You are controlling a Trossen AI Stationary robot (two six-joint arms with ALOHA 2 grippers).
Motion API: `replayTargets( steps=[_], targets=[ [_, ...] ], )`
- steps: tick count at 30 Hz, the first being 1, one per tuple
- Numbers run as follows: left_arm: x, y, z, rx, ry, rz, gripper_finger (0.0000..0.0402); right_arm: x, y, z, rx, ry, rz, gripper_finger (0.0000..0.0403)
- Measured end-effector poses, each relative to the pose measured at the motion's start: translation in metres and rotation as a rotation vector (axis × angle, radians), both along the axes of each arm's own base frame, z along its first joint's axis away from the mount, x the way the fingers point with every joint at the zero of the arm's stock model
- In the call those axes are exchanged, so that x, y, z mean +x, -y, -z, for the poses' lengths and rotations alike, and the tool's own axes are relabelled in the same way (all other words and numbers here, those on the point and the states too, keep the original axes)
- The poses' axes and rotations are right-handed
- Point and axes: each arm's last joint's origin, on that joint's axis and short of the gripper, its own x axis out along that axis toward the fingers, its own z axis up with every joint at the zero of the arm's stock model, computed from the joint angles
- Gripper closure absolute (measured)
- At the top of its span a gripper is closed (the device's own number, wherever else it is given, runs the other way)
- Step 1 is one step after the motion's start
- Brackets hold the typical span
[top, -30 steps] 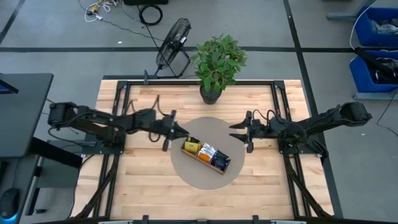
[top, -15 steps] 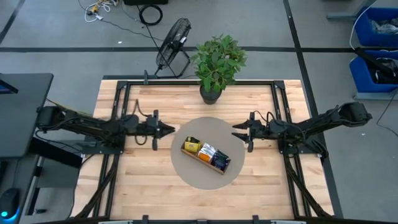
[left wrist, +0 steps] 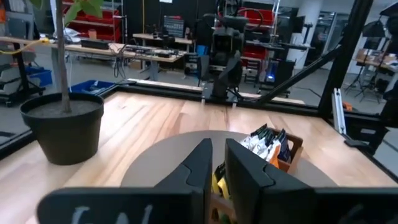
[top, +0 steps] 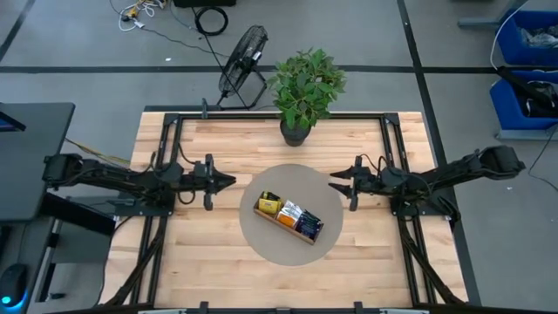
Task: Pick & Place Tea
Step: Return to Home Position
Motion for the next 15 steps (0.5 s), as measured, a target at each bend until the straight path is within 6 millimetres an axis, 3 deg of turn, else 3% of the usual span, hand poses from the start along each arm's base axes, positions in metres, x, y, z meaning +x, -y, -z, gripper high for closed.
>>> replayTargets(
  steps=[15],
  targets=[
    [-0.019, 0.001, -0.004, -0.026, -0.023, 0.001, 0.0356, -0.015, 0.002, -0.008, -0.010, -0.001, -0.029, 0.0231]
  ],
)
